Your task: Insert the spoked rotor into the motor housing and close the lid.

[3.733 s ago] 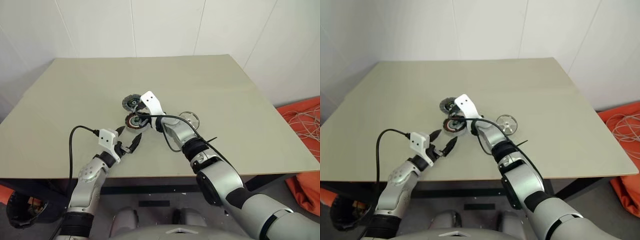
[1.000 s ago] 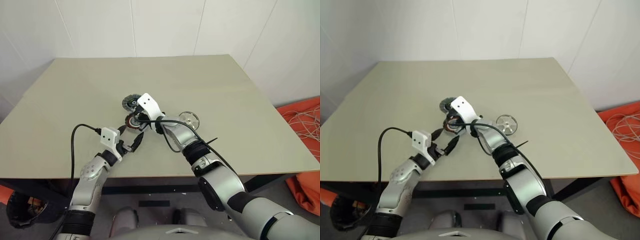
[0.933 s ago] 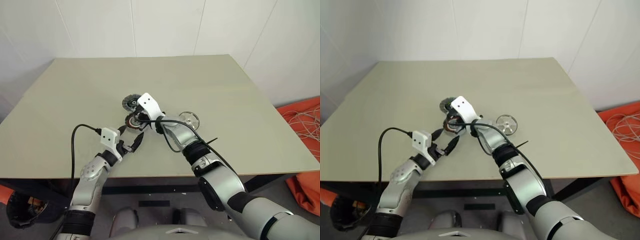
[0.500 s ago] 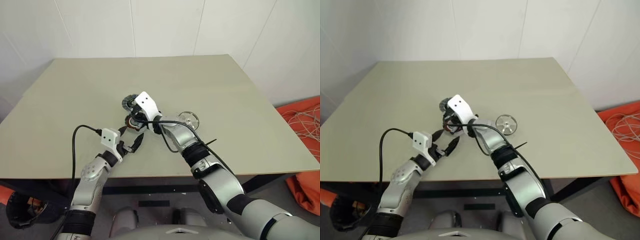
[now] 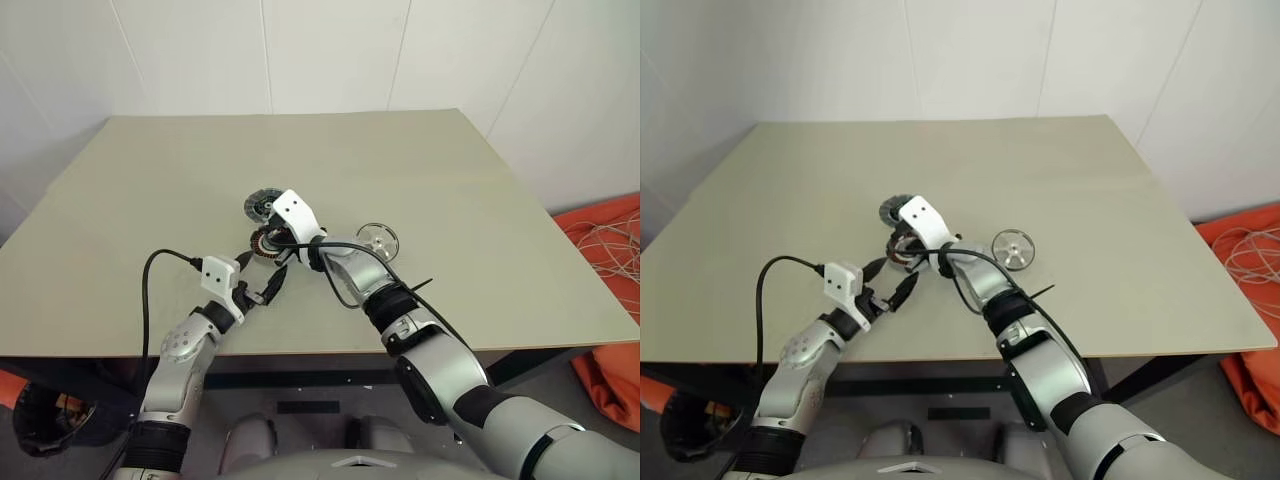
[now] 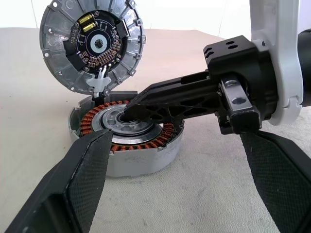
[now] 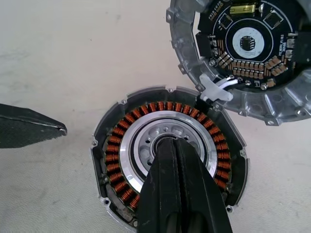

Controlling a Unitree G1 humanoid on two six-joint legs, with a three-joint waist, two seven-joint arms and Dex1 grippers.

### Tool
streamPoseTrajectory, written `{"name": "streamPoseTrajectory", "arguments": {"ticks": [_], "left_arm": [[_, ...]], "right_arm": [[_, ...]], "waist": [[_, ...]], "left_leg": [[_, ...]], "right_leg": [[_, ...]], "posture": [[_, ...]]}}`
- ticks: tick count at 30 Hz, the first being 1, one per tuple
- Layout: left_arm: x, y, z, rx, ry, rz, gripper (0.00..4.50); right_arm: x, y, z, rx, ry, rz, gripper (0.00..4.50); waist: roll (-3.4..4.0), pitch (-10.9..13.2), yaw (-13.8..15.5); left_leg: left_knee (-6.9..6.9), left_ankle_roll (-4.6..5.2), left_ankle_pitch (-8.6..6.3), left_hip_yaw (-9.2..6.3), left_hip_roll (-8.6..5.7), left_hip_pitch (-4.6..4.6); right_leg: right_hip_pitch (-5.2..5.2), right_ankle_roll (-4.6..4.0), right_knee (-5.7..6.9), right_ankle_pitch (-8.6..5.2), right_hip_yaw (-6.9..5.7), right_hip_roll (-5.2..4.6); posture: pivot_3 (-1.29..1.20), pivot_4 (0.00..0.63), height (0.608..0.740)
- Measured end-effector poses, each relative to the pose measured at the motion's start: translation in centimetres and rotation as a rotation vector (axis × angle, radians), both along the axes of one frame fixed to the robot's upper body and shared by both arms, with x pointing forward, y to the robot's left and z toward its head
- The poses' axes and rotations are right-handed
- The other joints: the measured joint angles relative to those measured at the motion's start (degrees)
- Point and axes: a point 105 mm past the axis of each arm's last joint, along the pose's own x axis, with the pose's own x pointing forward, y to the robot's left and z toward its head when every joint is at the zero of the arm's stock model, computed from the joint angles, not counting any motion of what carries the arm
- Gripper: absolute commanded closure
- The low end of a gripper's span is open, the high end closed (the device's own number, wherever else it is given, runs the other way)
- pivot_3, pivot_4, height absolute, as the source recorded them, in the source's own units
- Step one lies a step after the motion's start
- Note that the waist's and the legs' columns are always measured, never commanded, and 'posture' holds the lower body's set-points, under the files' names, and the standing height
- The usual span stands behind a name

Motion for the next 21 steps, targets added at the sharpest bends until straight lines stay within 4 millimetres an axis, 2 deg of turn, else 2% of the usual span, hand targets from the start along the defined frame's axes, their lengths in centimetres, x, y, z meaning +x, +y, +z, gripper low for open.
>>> {"name": "streamPoseTrajectory", "arguments": {"ticks": [14,21], "left_arm": [[0.0,0.0,-0.1,0.000,0.004,-0.003,0.00],[0.0,0.0,-0.1,0.000,0.004,-0.003,0.00]], "right_arm": [[-0.2,-1.1,-0.1,-0.007,-0.007,0.000,4.47],[-0.4,-0.3,1.6,0.065,-0.042,0.014,4.47]], "waist": [[0.00,0.00,0.04],[-0.01,0.00,0.02]], "left_leg": [[0.00,0.00,0.00,0.00,0.00,-0.01],[0.00,0.00,0.00,0.00,0.00,0.00]], "right_leg": [[0.00,0.00,0.00,0.00,0.00,0.00],[0.01,0.00,0.00,0.00,0.00,0.00]], "posture": [[0.00,0.000,0.740],[0.00,0.000,0.740]]}}
